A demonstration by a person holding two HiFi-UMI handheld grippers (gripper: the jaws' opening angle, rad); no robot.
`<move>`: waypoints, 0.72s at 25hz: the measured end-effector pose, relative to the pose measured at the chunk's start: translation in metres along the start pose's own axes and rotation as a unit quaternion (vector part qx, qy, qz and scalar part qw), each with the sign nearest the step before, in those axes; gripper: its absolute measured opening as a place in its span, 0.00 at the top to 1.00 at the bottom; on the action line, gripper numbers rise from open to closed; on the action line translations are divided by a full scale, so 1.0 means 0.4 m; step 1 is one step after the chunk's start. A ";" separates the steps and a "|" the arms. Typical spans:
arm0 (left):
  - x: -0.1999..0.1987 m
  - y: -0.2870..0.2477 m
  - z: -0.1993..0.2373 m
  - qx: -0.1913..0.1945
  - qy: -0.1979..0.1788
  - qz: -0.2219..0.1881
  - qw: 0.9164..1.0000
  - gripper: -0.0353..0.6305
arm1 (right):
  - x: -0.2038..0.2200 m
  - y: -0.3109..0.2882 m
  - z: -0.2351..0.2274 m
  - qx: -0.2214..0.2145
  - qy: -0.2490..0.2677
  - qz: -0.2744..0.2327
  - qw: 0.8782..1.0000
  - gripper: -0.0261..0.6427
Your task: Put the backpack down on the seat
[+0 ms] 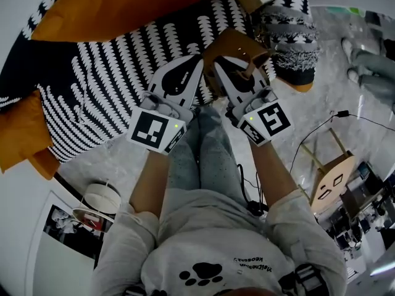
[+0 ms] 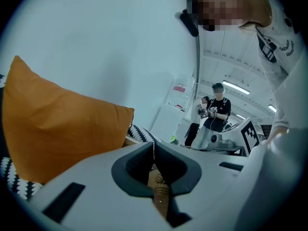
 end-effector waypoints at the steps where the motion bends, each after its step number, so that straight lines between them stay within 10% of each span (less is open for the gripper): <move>1: 0.005 -0.005 0.004 -0.001 0.002 0.003 1.000 0.92 | 0.003 -0.004 -0.003 0.000 -0.002 0.000 1.000 0.89; 18: 0.089 -0.028 0.088 -0.014 0.024 0.053 0.998 0.92 | 0.096 -0.069 -0.005 0.016 -0.008 0.052 0.999 0.89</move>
Point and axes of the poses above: the fingertips, and each gripper's own axes: y backward along the fingers, z to its left, x out of its underside, the point moved 5 cm from there along y, backward along the fingers, and after that the axes turned 13 degrees about y, right-handed, at the moved point
